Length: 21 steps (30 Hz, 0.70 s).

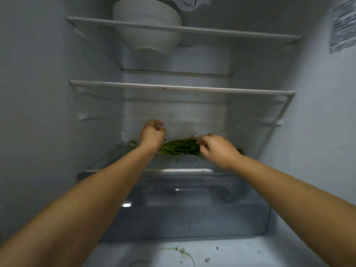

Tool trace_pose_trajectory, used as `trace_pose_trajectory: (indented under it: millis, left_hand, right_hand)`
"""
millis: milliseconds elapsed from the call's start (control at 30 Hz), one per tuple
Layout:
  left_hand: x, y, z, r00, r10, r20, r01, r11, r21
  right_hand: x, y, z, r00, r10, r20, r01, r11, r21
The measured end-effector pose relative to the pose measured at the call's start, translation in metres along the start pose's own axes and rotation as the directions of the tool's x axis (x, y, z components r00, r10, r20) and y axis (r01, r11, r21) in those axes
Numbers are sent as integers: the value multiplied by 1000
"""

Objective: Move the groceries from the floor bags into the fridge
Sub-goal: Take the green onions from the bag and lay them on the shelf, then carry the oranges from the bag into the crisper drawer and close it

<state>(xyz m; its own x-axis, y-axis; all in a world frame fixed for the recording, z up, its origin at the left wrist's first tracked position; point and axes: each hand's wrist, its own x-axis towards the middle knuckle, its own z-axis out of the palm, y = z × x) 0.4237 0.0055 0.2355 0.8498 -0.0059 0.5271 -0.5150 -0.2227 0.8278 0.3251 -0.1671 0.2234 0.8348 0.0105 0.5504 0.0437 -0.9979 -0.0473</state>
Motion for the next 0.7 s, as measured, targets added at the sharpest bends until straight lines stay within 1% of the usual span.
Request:
trace_pose_trajectory:
  millis: [67, 167, 267, 333, 400, 467, 600, 700]
  left_hand:
    - [-26, 7, -6, 999, 34, 26, -35, 999, 27]
    - [-66, 20, -23, 995, 100, 14, -101, 987, 127]
    - [-112, 32, -44, 995, 89, -34, -82, 979, 188]
    - [-150, 36, -59, 994, 71, -82, -55, 981, 188]
    - [-196, 34, -72, 991, 41, -131, -15, 981, 193]
    - [-248, 27, -85, 989, -9, -147, 37, 981, 190]
    - [-347, 10, -126, 972, -164, -169, 198, 957, 210]
    - [-422, -1, -172, 930, -238, -281, 305, 925, 226]
  right_hand:
    - [-19, -6, -5, 999, -21, -29, 21, 1000, -12]
    - [-43, -16, -18, 997, -74, -37, 74, 997, -1]
    - [-71, -31, -34, 992, -126, -29, 127, 992, 4]
    - [-93, -44, -40, 983, -184, -11, 184, 983, 11]
    - [-120, -58, -41, 968, -249, 18, 249, 968, 18]
    - [-151, -76, -36, 949, -312, 36, 311, 950, 35]
    - [-221, -130, -22, 904, -418, 89, 404, 903, 147]
    - [-277, -183, -9, 856, -503, 121, 465, 850, 248]
